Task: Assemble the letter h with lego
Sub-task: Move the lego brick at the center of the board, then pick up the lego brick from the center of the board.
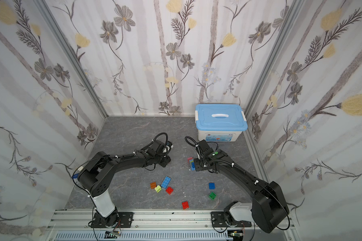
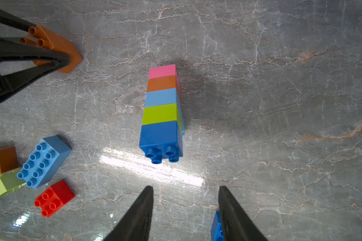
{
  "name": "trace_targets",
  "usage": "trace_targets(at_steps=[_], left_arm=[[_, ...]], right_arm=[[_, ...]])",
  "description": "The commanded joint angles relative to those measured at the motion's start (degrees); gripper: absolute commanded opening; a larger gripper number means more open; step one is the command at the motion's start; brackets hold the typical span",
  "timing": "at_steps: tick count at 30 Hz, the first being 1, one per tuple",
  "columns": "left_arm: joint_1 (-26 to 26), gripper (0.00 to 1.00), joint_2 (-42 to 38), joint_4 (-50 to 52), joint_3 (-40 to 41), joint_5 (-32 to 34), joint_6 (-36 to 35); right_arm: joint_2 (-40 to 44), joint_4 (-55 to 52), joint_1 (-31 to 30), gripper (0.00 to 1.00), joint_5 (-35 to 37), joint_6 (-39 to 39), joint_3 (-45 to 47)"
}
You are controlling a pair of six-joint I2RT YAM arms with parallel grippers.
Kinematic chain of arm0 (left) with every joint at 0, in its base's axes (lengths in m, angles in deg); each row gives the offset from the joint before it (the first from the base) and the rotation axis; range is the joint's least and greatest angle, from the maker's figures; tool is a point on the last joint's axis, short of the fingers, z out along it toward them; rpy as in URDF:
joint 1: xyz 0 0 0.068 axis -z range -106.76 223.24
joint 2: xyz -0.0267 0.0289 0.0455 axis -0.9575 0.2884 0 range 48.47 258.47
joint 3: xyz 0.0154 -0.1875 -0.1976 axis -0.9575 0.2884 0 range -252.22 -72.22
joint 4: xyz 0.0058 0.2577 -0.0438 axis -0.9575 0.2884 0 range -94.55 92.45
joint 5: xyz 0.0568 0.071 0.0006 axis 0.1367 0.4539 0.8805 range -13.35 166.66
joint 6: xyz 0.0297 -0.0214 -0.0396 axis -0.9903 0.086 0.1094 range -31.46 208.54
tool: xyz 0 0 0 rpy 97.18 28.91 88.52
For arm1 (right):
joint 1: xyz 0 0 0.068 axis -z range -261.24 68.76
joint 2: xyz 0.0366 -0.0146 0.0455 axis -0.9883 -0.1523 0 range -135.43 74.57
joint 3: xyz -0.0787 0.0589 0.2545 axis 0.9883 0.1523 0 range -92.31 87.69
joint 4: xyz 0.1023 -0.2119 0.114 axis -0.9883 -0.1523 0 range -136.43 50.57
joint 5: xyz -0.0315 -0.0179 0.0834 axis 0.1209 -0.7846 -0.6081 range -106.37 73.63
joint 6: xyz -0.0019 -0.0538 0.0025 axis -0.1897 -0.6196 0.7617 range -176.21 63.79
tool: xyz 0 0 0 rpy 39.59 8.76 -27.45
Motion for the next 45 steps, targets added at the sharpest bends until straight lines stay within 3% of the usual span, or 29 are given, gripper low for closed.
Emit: trace_targets(at_steps=[1, 12, 18, 22, 31, 35, 41, 45], left_arm=[[2.0, 0.35, 0.8, 1.0, -1.2, -4.7, -5.2], [5.3, 0.41, 2.0, -1.4, -2.7, -14.5, -11.8], [5.3, 0.54, -1.9, -3.5, 0.4, -14.5, -11.3], [4.8, 0.57, -6.2, -5.0, 3.8, -12.6, -10.3], [0.1, 0.61, -18.3, -13.8, 15.2, -8.2, -1.0], [-1.1, 0.63, -24.8, -15.3, 20.3, -4.8, 0.7], [-1.7, 0.69, -32.5, -17.8, 26.4, 1.1, 4.2], [-5.2, 0.78, -33.2, -20.6, 27.9, 5.0, 13.6]], right_arm=[[-0.9, 2.1, -0.1, 0.52, 0.6, 0.7, 0.0], [-1.0, 10.6, -1.5, 0.56, -1.0, -0.1, 4.9], [-3.9, 15.8, -3.3, 0.56, 0.4, 0.5, 5.7], [-6.1, 17.9, -4.0, 0.55, 2.8, 0.8, 5.6], [-9.5, 17.5, -4.7, 0.33, 4.7, 1.2, 3.6], [-8.9, 11.7, -5.1, 0.30, 3.8, 0.9, 1.0], [-10.8, -10.8, -5.8, 0.30, 0.8, -1.8, -14.0], [-15.5, -22.6, -7.6, 0.30, -2.0, -2.9, -23.2]])
